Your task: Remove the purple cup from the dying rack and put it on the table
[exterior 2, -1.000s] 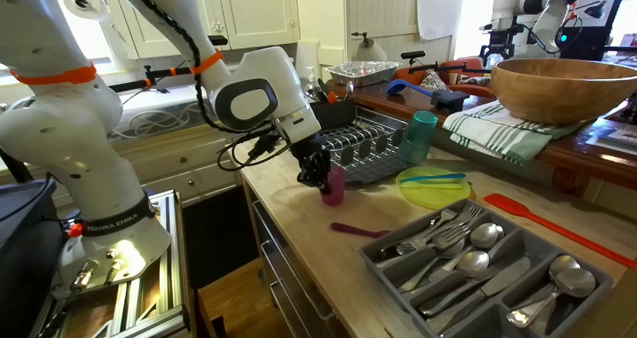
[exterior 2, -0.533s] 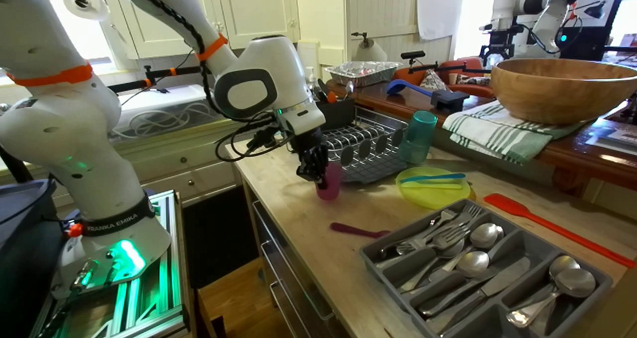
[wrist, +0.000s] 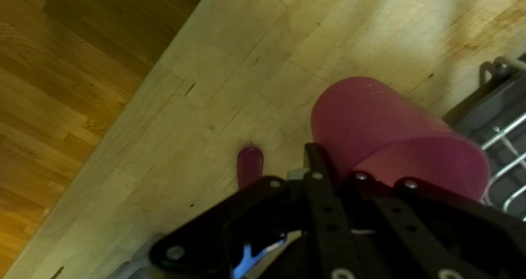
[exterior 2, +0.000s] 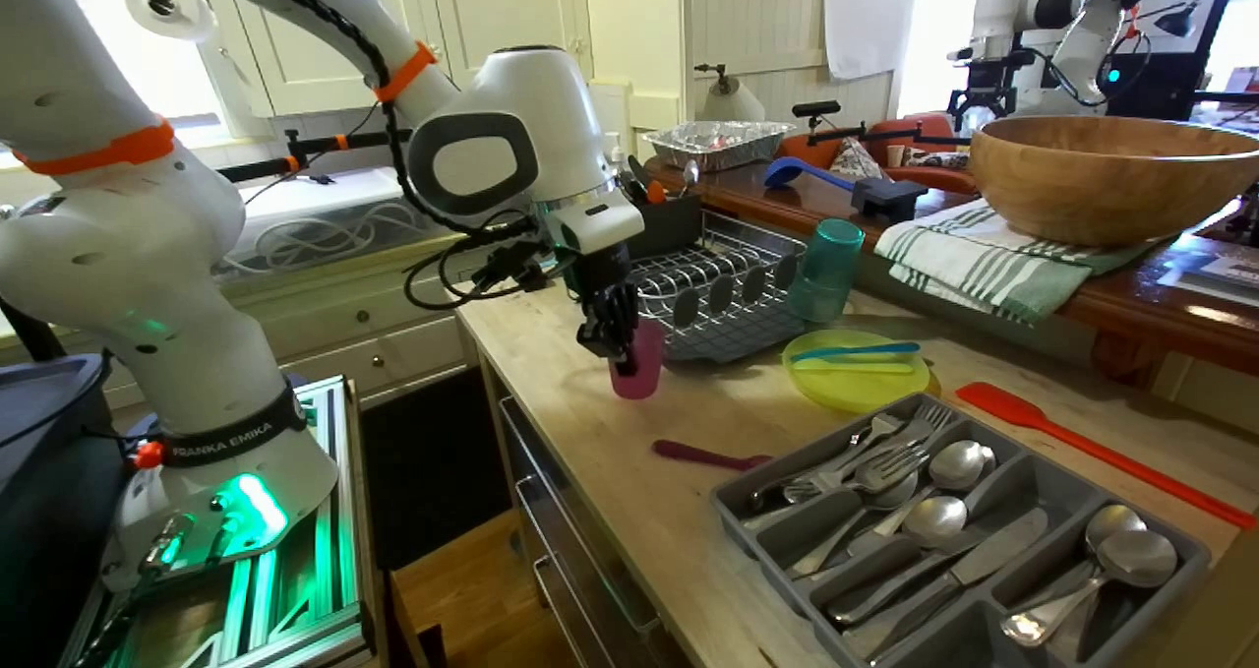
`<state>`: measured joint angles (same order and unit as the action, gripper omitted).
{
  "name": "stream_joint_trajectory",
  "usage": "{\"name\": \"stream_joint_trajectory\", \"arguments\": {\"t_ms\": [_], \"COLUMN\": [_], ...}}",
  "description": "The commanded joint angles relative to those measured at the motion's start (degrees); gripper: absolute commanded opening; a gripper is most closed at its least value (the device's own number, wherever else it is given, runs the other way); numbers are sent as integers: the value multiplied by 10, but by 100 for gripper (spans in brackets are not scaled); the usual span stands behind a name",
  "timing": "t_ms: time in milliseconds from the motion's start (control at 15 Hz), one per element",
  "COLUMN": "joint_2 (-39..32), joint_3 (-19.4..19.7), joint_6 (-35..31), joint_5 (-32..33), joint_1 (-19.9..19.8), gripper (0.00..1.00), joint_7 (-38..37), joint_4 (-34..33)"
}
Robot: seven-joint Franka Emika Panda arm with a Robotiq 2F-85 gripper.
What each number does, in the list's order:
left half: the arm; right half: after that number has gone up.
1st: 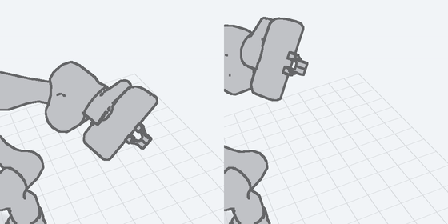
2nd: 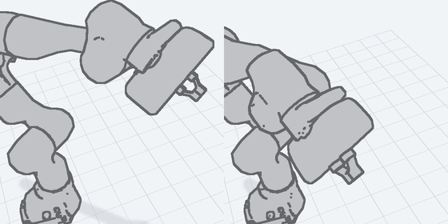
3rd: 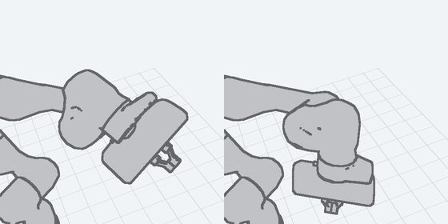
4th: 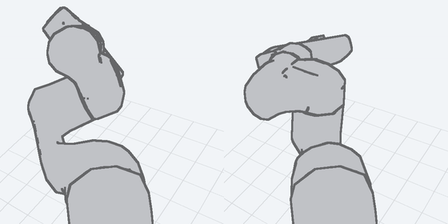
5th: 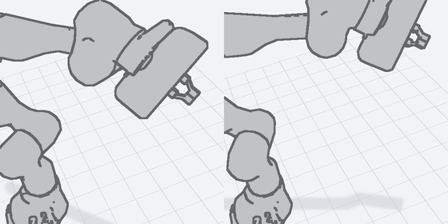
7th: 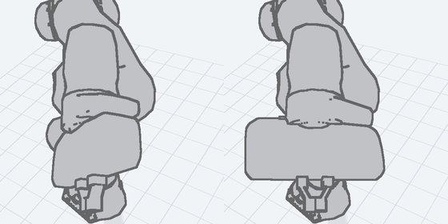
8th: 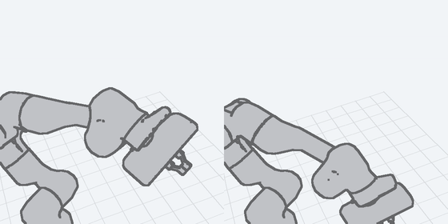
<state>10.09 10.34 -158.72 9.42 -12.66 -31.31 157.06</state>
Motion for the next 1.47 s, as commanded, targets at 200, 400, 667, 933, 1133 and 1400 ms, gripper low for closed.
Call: {"name": "stream_joint_trajectory", "arguments": {"t_ms": [200, 400, 667, 933, 1133, 1400], "joint_2": [-8, -13, -13, 9, 30, 58], "joint_3": [-14, -15, -17, -12, -7, -8], "joint_6": [7, 6, 5, 5, 20, 48], "joint_5": [-2, 4, 6, -16, -54, -68], "joint_1": [-28, -34, -38, -33, -23, -24], "gripper": [12, 46, 75, 100, 100, 100], "joint_7": [40, 41, 42, 54, 83, 110], "joint_4": [0, 0, 0, 7, 7, 6]}}
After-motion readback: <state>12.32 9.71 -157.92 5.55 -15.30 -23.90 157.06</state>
